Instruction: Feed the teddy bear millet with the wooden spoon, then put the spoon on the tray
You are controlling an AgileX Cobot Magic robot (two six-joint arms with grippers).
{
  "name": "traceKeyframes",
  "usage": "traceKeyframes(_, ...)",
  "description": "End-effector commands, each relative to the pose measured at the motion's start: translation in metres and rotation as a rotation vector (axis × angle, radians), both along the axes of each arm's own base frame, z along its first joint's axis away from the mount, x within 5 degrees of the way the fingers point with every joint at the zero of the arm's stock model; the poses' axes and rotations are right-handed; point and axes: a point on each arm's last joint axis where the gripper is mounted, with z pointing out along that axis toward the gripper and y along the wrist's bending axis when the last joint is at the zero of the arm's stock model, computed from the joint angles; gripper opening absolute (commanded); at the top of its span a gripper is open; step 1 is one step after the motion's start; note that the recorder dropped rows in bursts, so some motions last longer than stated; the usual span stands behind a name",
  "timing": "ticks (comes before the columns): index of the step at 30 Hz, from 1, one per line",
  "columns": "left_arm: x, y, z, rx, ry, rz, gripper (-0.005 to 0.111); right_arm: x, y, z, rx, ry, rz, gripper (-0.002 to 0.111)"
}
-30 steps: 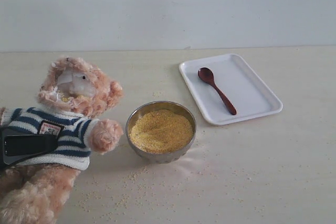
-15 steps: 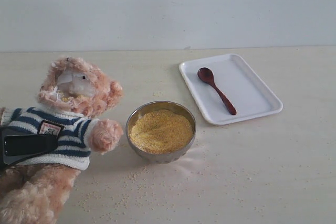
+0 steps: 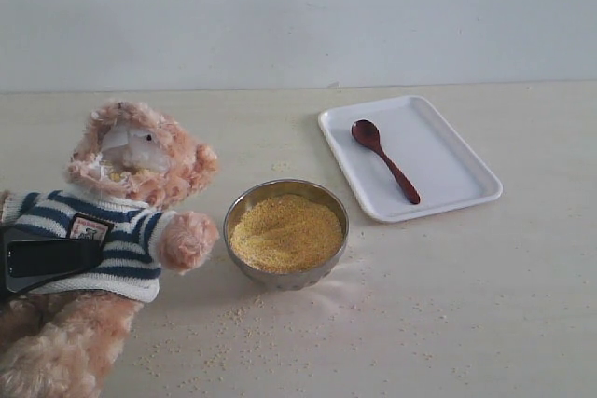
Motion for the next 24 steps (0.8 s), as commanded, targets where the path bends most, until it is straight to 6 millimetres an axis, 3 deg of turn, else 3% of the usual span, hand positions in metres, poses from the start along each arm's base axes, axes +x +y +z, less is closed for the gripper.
traceKeyframes(1,0.0021,0.0001,0.0042,-0.026,-0.027,-0.004,0.005,-0.0001,-0.0005,0.0012,-0.012,-0.018,-0.002,0.0)
traceKeyframes(19,0.0034,0.0007,0.0048,-0.039,-0.018,0.018,0.005,-0.0001,-0.0005,0.0012,-0.014,-0.019,-0.002,0.0)
traceKeyframes(24,0.0094,0.0035,0.0075,-0.069,-0.029,0.096,0.005,-0.0001,-0.0005,0.0012,-0.014,-0.019,-0.002,0.0)
